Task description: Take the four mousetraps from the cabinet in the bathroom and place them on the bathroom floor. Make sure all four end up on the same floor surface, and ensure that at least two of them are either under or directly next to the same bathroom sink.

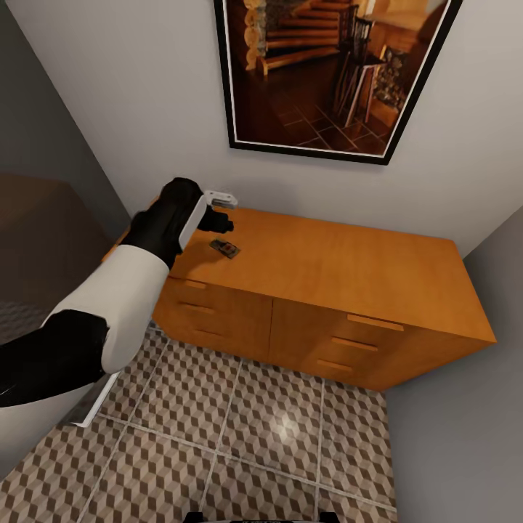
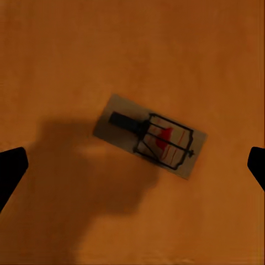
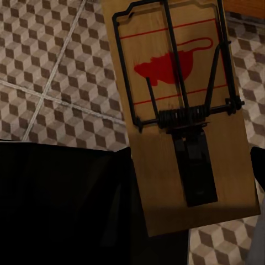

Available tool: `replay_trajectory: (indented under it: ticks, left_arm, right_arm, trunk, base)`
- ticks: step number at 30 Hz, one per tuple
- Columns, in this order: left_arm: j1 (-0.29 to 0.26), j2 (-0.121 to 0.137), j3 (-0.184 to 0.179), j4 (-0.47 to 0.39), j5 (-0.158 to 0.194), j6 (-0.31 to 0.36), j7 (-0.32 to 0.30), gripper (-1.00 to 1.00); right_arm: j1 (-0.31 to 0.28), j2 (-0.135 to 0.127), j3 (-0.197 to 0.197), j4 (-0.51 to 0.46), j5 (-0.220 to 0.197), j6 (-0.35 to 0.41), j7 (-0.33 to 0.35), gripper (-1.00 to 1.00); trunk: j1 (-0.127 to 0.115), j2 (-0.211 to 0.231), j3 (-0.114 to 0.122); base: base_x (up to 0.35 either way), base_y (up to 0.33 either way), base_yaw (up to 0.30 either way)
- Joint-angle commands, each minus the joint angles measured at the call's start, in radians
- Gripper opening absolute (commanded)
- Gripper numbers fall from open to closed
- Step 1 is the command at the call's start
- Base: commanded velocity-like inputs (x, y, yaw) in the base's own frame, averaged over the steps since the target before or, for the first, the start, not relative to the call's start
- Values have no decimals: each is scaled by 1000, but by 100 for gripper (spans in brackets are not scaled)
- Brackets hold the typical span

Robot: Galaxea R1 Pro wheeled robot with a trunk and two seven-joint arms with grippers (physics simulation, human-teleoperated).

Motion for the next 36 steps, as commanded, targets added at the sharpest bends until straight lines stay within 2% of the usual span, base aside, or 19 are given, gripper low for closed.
replay_trajectory:
  ticks: [1,7,12,16,19,36]
  left_arm:
    - [-1,0,-1,14,4,4,13,100]
    - [-1,-1,0,34,20,4,30,100]
    - [-1,-5,1,36,59,6,30,100]
    - [-1,-6,1,40,146,5,31,100]
    - [-1,-6,1,41,181,4,31,100]
    - [-1,-3,1,35,205,5,31,100]
  right_arm:
    - [0,0,5,0,-12,-2,10,-100]
    - [0,0,5,0,-12,-2,10,-100]
    - [0,0,5,0,-12,-2,10,-100]
    - [0,1,5,0,-12,-2,11,-100]
    - [0,1,5,0,-12,-2,10,-100]
    - [0,2,3,2,-14,-2,9,-100]
  trunk:
    - [0,-2,-1]
    - [0,-2,-1]
    - [0,-2,-1]
    - [0,-2,-1]
    - [0,-2,-1]
    - [0,-2,-1]
  base:
    - [0,0,0]
    - [0,0,0]
    - [0,0,0]
    - [0,0,0]
    - [0,0,0]
    - [0,0,0]
